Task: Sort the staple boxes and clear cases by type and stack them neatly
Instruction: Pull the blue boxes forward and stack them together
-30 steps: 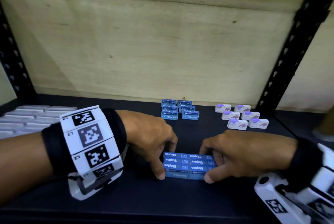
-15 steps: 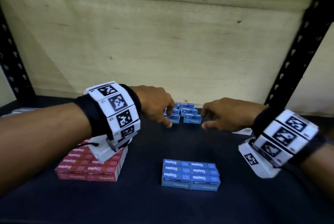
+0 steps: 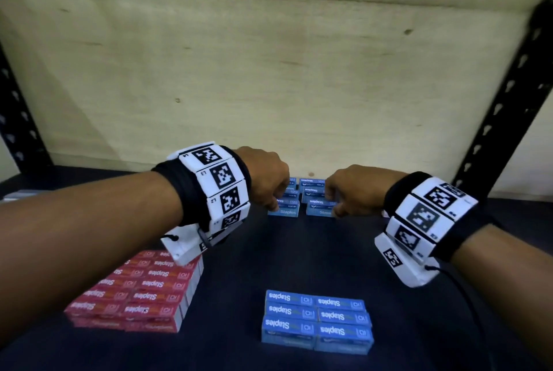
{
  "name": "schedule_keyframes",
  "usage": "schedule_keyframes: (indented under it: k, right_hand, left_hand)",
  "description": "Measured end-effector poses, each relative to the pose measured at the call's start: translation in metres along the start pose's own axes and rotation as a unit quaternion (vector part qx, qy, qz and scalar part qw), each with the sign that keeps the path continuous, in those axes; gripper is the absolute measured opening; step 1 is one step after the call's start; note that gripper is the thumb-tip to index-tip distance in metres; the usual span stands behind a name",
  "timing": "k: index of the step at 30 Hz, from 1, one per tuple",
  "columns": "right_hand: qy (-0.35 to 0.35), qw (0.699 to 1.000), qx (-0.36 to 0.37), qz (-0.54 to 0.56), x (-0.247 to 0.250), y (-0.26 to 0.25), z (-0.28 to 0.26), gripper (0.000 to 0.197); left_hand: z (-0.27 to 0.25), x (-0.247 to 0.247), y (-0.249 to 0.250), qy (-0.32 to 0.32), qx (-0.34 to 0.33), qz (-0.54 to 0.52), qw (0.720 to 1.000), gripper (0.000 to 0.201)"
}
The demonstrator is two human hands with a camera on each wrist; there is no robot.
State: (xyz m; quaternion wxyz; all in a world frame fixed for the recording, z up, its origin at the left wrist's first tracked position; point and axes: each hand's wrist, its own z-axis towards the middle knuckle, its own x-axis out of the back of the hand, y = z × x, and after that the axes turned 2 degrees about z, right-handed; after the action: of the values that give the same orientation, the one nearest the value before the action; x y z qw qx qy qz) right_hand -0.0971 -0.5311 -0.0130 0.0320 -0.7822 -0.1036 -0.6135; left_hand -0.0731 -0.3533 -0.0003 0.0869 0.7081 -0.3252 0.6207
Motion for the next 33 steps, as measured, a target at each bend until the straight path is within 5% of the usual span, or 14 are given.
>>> schedule_keyframes:
  k: [7,10,18,33]
  right_hand:
    - [0.001,1.0,0.007,0.009,0.0,0.0,0.006,0.032]
    - [0.01,1.0,0.018,0.007,0.002,0.002,-0.002,0.014]
    - [0.0,0.997,0.069,0.035,-0.003,-0.005,-0.052,0.006]
    - [-0.033,0.993,0.063,0.093,-0.029,-0.013,-0.121,0.013]
  left_hand:
    - [0.006,0.002,0.008,-0.015,0.0,0.021,1.0,0.029]
    - [0.001,0.003,0.006,-0.019,-0.009,0.017,1.0,0.027]
    - [-0.036,0.0,0.006,-0.072,-0.063,-0.096,0.991,0.02]
    - [-0.092,-0.016,0.022,-0.075,-0.114,-0.097,0.986,0.01]
